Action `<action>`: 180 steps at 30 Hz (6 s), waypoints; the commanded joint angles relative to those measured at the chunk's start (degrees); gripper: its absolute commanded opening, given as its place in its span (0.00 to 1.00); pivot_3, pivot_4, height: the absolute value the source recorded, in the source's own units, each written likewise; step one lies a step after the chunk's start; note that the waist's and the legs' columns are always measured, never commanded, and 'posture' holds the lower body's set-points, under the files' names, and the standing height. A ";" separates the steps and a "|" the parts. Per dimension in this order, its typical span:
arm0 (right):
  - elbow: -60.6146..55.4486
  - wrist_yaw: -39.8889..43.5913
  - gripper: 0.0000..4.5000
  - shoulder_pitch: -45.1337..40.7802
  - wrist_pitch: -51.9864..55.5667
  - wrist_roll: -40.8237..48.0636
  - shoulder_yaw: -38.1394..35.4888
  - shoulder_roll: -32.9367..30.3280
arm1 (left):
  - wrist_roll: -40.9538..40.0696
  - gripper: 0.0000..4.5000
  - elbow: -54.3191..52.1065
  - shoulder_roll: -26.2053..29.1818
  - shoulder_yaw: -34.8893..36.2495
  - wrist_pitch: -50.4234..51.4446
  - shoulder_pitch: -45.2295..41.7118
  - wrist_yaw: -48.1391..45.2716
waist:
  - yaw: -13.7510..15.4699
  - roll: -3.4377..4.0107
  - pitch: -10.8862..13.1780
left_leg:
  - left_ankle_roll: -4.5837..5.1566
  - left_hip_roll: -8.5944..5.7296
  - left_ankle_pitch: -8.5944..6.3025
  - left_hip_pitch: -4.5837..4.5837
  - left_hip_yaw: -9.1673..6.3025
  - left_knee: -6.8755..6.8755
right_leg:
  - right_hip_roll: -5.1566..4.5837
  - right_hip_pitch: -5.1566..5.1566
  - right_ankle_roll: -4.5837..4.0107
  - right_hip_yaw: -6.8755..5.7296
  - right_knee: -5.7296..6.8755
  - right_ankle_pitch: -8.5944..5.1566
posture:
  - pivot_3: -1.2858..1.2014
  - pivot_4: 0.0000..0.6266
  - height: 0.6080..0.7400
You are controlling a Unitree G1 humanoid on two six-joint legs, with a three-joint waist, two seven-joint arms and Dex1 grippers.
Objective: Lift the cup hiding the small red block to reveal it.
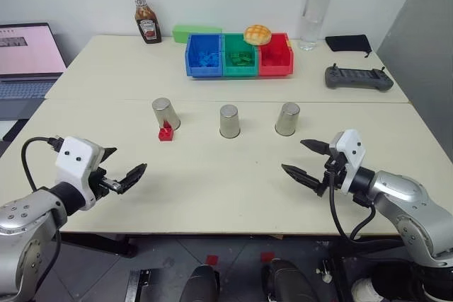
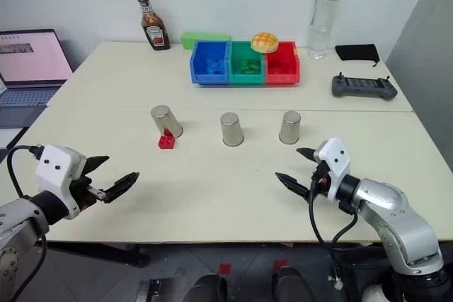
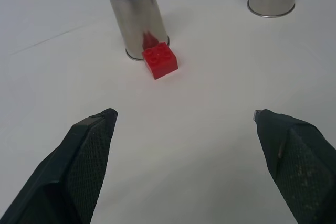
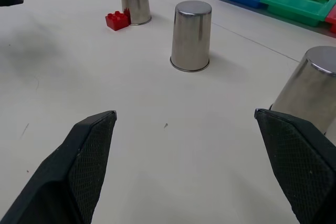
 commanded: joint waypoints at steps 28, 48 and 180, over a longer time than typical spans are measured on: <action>-2.13 0.54 1.00 3.26 -2.29 -0.66 -3.80 -1.19 | -2.26 0.99 3.55 0.96 3.65 -4.77 -0.80 -6.42 | 0.00 0.00 0.00 | 0.00 0.00 0.00 -0.01 0.00 0.00 | 0.00 0.00 0.00 -0.02 -0.01 -0.01 | 0.52 0.24 1.00; -1.68 1.23 1.00 3.13 -3.04 -1.56 -2.49 -1.19 | -2.37 0.99 4.01 1.62 2.77 -5.16 -0.99 -7.97 | -0.01 0.00 0.00 | 0.00 0.00 0.00 -0.01 0.01 -0.01 | 0.00 -0.01 0.01 0.00 -0.02 -0.01 | 0.52 0.24 1.00; 27.43 -15.76 0.59 -26.65 -3.14 -22.68 7.25 26.16 | -8.91 1.00 2.32 4.94 -5.94 -2.91 -10.42 -11.20 | -0.48 0.09 0.05 | -0.02 -0.02 0.01 -0.94 0.01 0.00 | 0.01 -1.03 -0.32 -0.06 0.15 0.19 | 0.52 0.24 1.00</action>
